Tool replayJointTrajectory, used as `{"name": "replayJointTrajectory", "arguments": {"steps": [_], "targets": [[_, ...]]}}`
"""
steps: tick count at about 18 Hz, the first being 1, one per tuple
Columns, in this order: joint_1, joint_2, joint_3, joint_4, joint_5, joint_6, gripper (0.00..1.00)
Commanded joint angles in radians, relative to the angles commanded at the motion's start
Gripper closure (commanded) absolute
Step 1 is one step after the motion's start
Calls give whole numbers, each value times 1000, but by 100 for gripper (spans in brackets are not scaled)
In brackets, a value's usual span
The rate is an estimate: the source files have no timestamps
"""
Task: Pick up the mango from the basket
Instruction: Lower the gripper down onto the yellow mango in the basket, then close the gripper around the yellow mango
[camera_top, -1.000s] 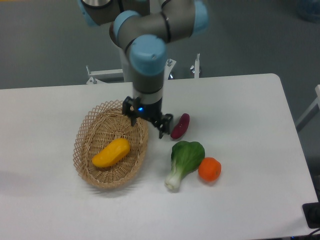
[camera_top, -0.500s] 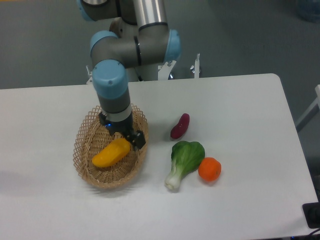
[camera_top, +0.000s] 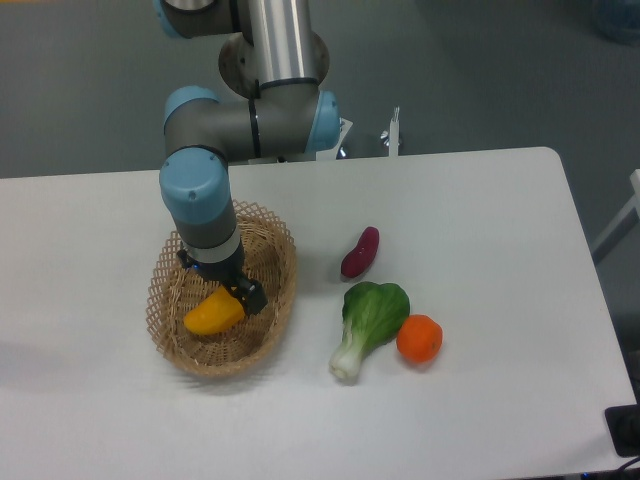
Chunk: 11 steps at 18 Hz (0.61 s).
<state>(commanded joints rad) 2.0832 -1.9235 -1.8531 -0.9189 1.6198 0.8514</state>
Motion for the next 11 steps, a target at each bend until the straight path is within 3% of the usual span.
{"name": "replayJointTrajectory", "arguments": {"steps": [6, 10, 11], "targets": [[-6, -20, -5, 5, 14, -9, 0], [-11, -29, -12, 44, 15, -23, 0], [-12, -32, -14, 52, 17, -25, 6]]}}
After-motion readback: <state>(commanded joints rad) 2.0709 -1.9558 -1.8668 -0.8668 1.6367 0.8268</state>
